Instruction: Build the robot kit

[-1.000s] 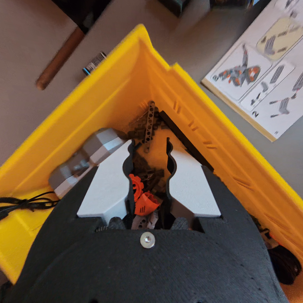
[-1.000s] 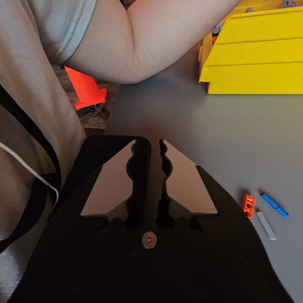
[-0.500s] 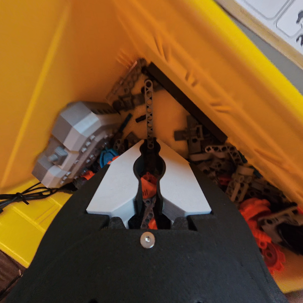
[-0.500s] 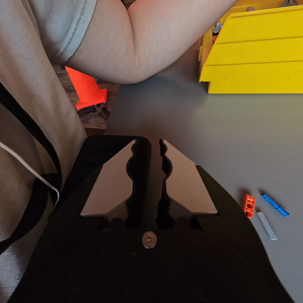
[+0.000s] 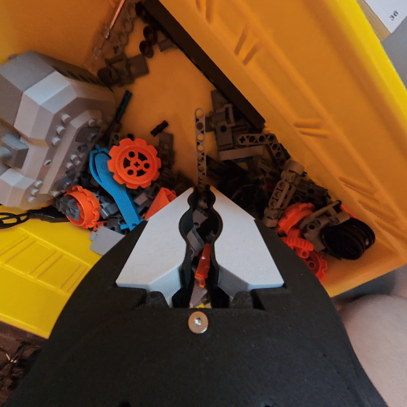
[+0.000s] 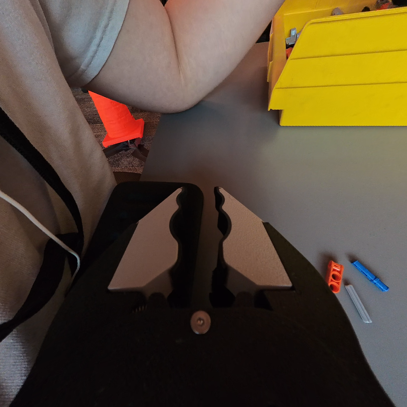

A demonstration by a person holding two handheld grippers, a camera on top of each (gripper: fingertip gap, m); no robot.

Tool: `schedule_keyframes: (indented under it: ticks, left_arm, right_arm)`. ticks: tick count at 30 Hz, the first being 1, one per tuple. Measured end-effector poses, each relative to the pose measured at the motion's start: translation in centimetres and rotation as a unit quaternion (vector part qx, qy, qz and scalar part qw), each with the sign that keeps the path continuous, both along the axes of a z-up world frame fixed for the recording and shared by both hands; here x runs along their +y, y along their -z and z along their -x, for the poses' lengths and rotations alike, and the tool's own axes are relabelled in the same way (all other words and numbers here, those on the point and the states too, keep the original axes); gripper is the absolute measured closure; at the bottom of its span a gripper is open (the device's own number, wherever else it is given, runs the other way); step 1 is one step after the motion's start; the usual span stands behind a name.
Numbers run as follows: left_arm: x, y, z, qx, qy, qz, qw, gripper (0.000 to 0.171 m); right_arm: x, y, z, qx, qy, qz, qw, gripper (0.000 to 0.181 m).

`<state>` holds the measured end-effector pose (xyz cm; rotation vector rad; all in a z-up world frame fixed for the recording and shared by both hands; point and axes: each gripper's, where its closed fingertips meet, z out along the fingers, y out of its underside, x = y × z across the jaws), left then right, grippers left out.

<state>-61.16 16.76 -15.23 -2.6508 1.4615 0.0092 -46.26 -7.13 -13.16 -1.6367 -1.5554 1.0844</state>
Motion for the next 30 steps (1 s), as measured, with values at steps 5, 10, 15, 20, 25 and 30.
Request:
schedule_keyframes:
  ticks: [5, 10, 15, 20, 25, 30]
  left_arm:
    - [-0.8, -0.6, 0.3, -0.004, 0.0, 0.007, 1.0, 0.164]
    - [2.9, -3.0, -1.3, -0.068, -0.009, -0.096, 0.993, 0.144]
    - [4.8, -2.7, -1.5, -0.059, -0.015, -0.131, 0.989, 0.151]
    - [5.4, -1.8, -1.3, -0.03, 0.002, -0.146, 0.989, 0.151]
    - [5.9, -1.4, -1.4, -0.037, -0.009, -0.144, 0.989, 0.145]
    - [6.6, -1.7, -1.2, -0.049, -0.016, -0.162, 0.985, 0.145]
  right_arm:
    - [0.0, 0.0, 0.0, 0.0, 0.0, 0.0, 1.0, 0.155]
    - [0.0, 0.0, 0.0, -0.001, 0.0, -0.003, 1.0, 0.155]
    - [0.0, 0.1, 0.0, -0.002, 0.001, 0.0, 1.0, 0.155]
    - [0.0, 0.0, -0.2, -0.006, 0.0, -0.017, 1.0, 0.155]
    - [0.0, 0.1, -0.3, -0.006, 0.002, 0.001, 1.0, 0.155]
    - [0.0, 0.1, -0.4, -0.007, 0.002, 0.001, 1.0, 0.154]
